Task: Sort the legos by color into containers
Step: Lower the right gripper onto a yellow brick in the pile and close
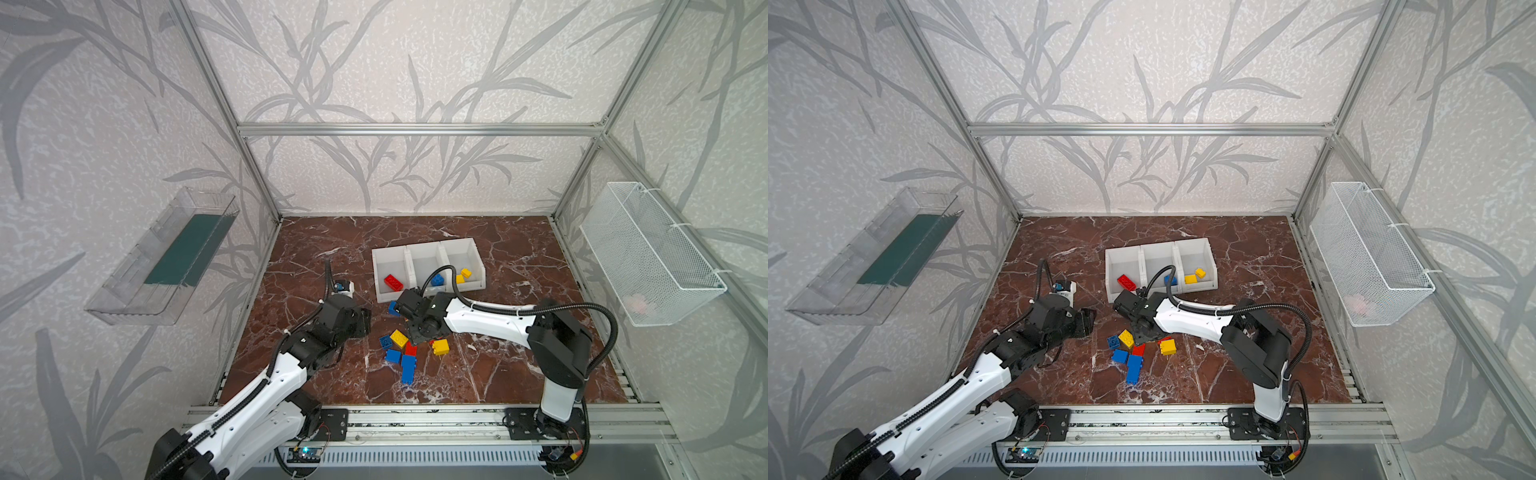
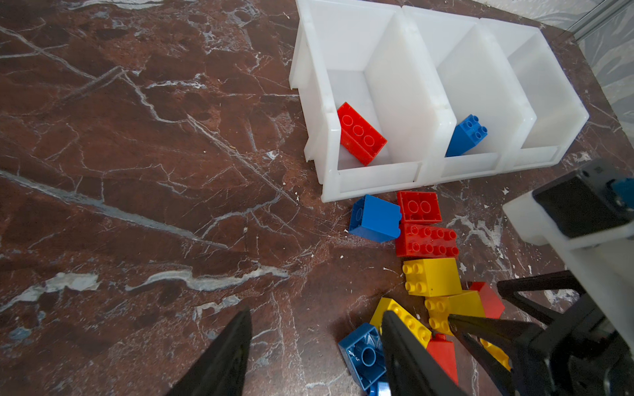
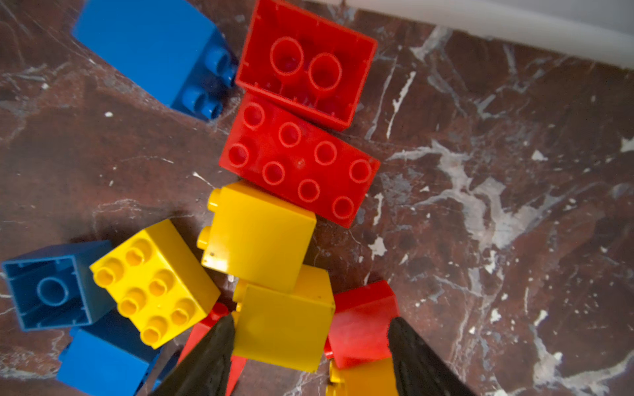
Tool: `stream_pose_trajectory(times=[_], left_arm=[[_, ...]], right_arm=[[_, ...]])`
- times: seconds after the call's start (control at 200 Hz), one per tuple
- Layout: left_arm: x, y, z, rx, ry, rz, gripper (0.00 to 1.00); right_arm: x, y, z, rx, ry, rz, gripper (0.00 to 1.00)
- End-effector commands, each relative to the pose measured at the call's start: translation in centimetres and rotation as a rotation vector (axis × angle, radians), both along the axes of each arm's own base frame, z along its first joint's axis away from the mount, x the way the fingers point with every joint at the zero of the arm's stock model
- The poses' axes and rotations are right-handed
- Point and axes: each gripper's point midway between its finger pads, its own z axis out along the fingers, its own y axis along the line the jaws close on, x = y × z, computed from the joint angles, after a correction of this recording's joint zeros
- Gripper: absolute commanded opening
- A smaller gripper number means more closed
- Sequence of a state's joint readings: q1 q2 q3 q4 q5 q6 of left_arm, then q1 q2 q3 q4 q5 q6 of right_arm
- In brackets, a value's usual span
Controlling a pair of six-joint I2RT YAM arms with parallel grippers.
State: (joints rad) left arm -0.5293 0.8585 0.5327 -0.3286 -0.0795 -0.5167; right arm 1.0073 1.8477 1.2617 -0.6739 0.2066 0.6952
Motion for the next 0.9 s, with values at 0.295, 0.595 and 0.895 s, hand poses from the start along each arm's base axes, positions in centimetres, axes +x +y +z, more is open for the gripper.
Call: stream_pose_trajectory(times=[0.295, 0.595, 0.895], left_arm=[[-0.2, 0.0, 0.0, -0.015, 0.007, 0.006, 0.63], [-0.3, 0.1, 0.0, -0.019, 0.006, 0.010, 0.63], [-0.4, 0.2, -0.1, -0.020, 0.007, 0.013, 0.63]], right_arm=[[-0.3, 0.6, -0.5, 0.025, 0.029, -0.001, 0.70], [-0.2, 1.3, -1.0, 0.032, 0.037, 0.003, 0.64], [-0.1, 1.6, -1.5, 0.031, 0.042, 0.007, 0.48]])
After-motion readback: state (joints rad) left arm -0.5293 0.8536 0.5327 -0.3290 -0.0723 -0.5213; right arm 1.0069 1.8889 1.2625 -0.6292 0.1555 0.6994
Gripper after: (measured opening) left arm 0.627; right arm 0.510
